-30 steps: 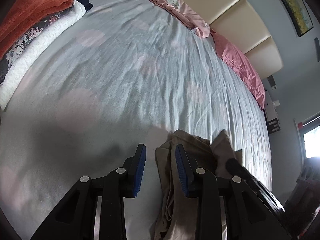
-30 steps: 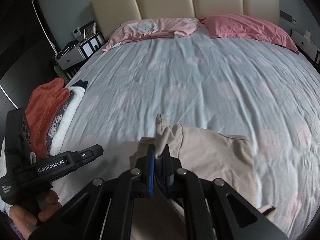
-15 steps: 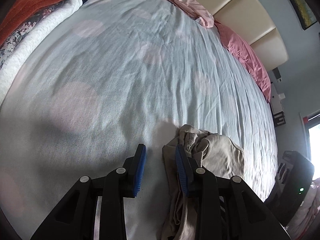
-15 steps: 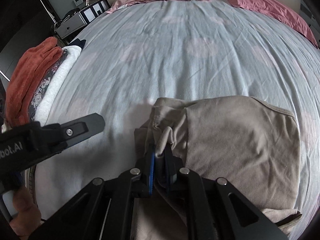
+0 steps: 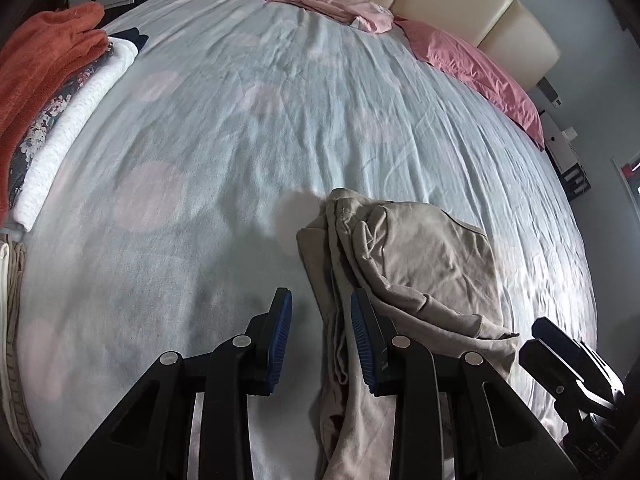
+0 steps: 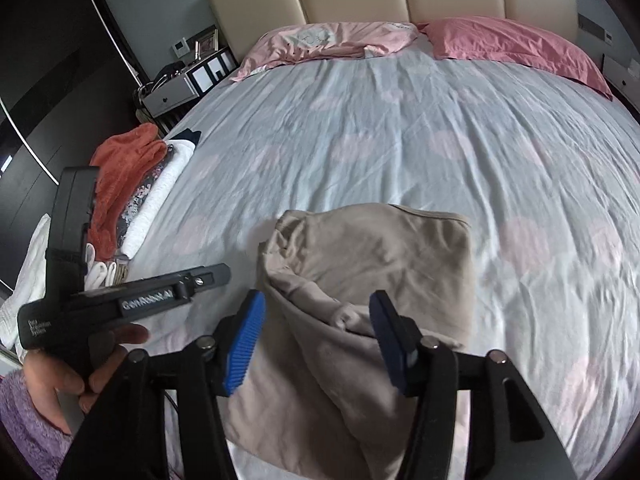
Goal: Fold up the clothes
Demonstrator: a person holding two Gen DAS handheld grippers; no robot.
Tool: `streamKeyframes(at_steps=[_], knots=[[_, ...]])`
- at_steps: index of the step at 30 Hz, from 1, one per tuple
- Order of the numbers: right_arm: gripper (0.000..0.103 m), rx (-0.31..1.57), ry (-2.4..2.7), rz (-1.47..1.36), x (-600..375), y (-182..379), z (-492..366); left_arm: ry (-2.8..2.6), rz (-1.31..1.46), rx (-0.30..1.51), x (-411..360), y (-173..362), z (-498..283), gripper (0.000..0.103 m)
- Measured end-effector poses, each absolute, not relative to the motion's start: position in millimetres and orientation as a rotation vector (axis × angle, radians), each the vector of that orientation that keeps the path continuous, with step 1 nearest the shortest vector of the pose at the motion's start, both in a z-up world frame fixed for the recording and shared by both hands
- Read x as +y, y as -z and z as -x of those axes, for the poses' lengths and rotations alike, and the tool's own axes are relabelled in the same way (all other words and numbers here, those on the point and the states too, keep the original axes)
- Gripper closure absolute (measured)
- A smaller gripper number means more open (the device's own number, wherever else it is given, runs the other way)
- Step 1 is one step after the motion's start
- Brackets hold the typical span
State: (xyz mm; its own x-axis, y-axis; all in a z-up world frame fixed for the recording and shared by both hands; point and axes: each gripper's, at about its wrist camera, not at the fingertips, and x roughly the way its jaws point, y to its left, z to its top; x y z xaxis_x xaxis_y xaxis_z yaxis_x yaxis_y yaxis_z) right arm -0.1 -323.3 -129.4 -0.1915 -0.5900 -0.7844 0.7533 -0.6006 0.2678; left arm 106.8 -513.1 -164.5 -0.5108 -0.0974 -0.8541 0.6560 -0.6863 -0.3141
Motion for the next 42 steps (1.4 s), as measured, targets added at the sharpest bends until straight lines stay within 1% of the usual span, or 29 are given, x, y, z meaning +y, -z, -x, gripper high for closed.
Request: streamKeyframes(at_steps=[2,3,4,5,8,10,19,21,23,28,31,34,36,42], knots=[[0.047,0.203,1.941,-1.152,-299,131,4,2.231,-1.165,0.865,-504,158,-110,0.07],[0.047,0.182,1.948,-1.157,-287,134,7,2.24,-1.156,0.862,-500,156,-111,0.068],[0.047,0.161,1.951,-1.162,-276,137,9,2.247,-1.146,0.86,-496,154,-113,0.061],[0.047,0.14,1.946,-1.167,-269,140,10,2.254,-1.136,0.853,-493,152,-114,0.059],[0.047,0.112,1.945,-1.178,-255,152,13,2.272,-1.115,0.835,-484,149,-117,0.058],[0.047,0.101,1.936,-1.186,-252,160,15,2.278,-1.116,0.842,-481,150,-116,0.052],[0.047,0.036,1.89,-1.138,-257,185,30,2.275,-1.132,1.031,-492,169,-110,0.051],[0.048,0.022,1.878,-1.135,-259,189,34,2.261,-1.137,1.065,-496,173,-109,0.051],[0.054,0.008,1.86,-1.136,-262,193,36,2.258,-1.135,1.103,-498,176,-109,0.051],[0.08,-0.01,1.837,-1.124,-265,194,35,2.248,-1.144,1.124,-499,178,-108,0.051],[0.09,-0.026,1.807,-1.09,-263,186,28,2.255,-1.148,1.132,-498,177,-109,0.051],[0.093,-0.037,1.741,-1.038,-263,174,10,2.273,-1.148,1.126,-495,173,-111,0.051],[0.093,-0.038,1.693,-1.006,-263,167,-3,2.286,-1.145,1.135,-493,170,-113,0.051],[0.094,0.054,1.559,-0.913,-274,152,-57,2.298,-1.114,1.177,-491,161,-125,0.051]])
